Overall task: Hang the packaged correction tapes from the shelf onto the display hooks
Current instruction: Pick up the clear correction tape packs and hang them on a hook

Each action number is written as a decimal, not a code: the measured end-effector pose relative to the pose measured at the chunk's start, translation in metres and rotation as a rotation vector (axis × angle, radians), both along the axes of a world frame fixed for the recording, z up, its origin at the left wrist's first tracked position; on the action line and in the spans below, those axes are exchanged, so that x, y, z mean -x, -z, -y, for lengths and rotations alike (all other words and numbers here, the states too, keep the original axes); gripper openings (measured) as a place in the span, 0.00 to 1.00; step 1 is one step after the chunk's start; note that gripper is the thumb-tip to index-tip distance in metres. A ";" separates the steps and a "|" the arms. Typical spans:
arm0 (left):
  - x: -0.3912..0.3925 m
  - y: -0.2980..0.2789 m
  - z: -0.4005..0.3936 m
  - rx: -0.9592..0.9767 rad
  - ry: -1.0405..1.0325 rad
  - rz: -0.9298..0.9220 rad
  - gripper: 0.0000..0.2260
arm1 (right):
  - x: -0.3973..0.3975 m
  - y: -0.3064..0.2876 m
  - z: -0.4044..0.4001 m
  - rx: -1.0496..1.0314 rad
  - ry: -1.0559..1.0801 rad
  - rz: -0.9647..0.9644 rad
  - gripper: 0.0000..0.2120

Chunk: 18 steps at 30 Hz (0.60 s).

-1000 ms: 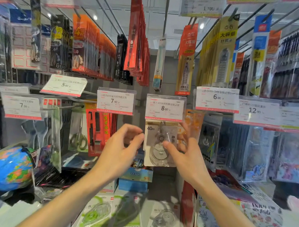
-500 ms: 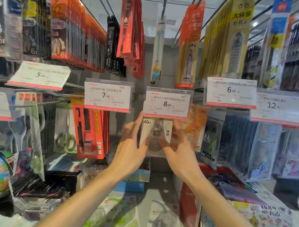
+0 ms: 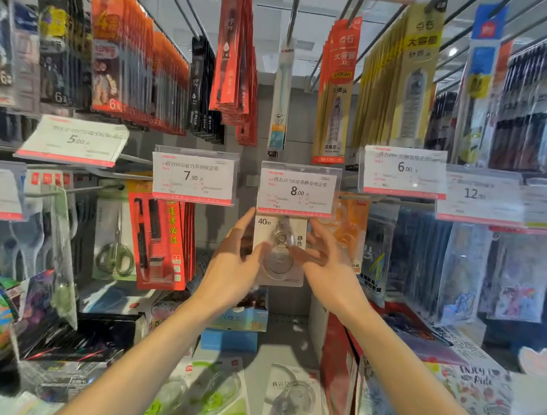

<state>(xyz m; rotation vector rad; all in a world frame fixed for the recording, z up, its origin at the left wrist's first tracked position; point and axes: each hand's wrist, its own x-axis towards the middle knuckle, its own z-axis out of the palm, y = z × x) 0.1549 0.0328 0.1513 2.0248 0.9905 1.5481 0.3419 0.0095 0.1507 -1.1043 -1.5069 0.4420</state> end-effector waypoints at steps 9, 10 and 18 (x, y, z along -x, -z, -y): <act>0.027 0.014 0.058 0.073 -0.039 0.221 0.09 | -0.015 0.014 0.064 0.029 -0.012 -0.231 0.10; 0.030 0.017 0.068 0.084 -0.034 0.247 0.09 | -0.013 0.016 0.073 0.032 -0.048 -0.275 0.09; 0.055 0.060 0.128 0.155 0.000 0.401 0.09 | 0.010 0.053 0.120 0.117 -0.164 -0.415 0.07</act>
